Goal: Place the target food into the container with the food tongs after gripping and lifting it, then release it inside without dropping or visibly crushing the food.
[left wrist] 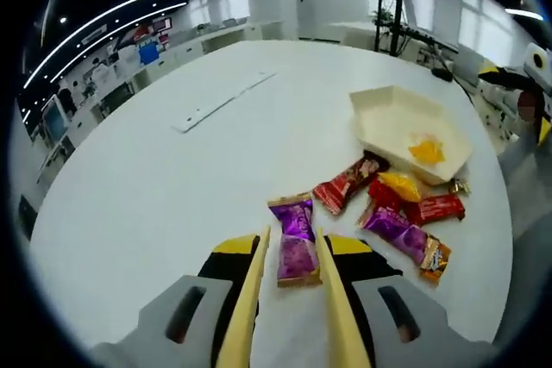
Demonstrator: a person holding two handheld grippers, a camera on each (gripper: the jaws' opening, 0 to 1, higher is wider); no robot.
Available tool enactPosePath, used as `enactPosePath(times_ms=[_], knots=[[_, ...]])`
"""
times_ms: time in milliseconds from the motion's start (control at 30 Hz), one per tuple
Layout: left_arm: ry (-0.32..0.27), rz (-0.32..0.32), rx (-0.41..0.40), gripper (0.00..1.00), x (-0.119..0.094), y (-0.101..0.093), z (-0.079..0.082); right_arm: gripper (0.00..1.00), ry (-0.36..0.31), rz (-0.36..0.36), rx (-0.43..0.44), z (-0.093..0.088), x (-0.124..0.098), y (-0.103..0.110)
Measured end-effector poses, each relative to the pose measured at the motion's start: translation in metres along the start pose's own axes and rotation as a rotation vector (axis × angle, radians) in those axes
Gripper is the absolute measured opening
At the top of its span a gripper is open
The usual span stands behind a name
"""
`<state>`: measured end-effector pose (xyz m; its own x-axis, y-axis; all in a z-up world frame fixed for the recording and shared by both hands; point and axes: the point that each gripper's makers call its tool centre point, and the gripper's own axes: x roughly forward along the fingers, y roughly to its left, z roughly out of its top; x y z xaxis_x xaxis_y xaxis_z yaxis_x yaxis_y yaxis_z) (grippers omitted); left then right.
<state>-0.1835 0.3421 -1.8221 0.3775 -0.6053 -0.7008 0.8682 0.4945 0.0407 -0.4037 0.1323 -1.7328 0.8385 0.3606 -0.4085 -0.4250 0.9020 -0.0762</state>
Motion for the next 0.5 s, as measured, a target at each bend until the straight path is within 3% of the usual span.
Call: enactPosePath(times_ms=[133, 200, 267, 500], knots=[[0.059, 0.016, 0.036, 0.25, 0.006, -0.001, -0.010, 0.92, 0.003, -0.001, -0.002, -0.001, 0.000, 0.000], [0.056, 0.010, 0.015, 0.24, 0.007, -0.003, -0.011, 0.92, 0.003, -0.002, -0.002, -0.001, 0.000, 0.000], [0.095, 0.003, -0.020, 0.22, 0.007, -0.005, -0.018, 0.92, 0.005, -0.002, -0.004, -0.001, 0.000, 0.000], [0.097, 0.011, -0.021, 0.17, 0.002, -0.002, -0.015, 0.91, 0.006, -0.002, -0.003, -0.001, 0.000, 0.000]])
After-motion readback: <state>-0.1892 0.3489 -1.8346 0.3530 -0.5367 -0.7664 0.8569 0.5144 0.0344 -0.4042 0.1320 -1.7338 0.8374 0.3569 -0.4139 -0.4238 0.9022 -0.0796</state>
